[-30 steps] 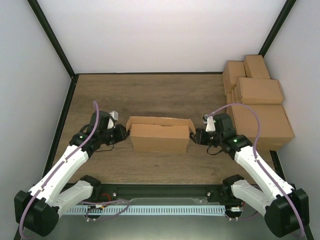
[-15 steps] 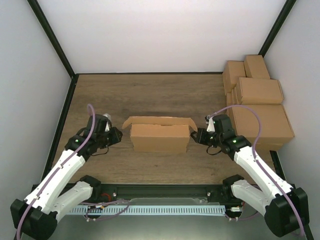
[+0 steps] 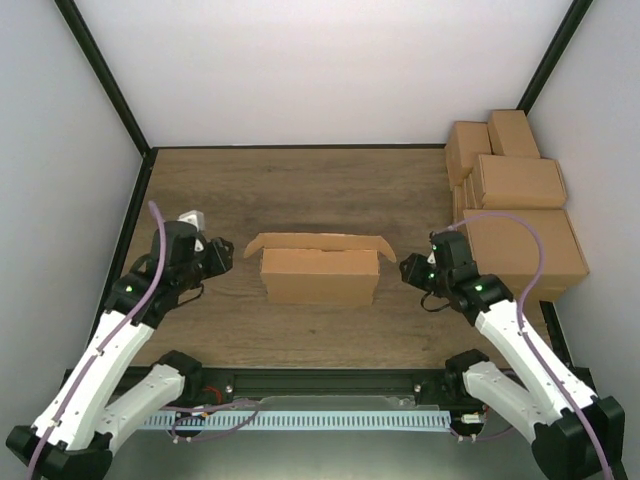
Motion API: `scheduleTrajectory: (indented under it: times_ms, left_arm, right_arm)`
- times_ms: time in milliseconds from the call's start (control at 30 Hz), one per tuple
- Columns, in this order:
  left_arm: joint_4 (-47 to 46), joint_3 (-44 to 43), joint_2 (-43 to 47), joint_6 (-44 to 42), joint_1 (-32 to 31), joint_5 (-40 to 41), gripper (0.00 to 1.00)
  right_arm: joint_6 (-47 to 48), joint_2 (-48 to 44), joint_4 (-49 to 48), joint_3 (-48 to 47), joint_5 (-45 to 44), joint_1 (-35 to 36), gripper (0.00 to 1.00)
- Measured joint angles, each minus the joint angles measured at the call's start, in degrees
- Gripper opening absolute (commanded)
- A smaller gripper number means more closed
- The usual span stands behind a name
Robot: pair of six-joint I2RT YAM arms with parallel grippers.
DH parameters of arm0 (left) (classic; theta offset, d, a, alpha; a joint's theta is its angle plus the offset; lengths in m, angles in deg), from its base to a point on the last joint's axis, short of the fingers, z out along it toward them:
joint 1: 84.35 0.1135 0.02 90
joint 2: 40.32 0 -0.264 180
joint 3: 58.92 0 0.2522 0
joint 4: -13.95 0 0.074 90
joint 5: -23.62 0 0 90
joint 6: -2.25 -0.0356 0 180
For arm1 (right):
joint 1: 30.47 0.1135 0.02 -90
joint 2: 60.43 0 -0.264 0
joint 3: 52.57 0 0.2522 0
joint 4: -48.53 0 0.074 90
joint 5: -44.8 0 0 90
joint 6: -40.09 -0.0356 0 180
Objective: Fold the paper box
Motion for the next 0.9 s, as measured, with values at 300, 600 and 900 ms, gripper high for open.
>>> scheduleTrajectory:
  times_ms: [300,600,900]
  left_arm:
    - [0.2,-3.63,5.18,-2.4,0.02,1.97,0.77]
    - [-2.8,-4.15,8.04,-7.85,0.0,-4.46,0.96]
    - [-4.11,-5.14,5.84,-12.37,0.0,-9.88,1.0]
  right_arm:
    - [-1.99,-6.36,5.86,-7.15,-9.42,0.0,0.5]
    - [10.43,-13.99,0.83,-11.15,-0.61,0.0,0.84]
    - [19.26,-7.72,-1.18,-13.84,11.74,0.0,0.81]
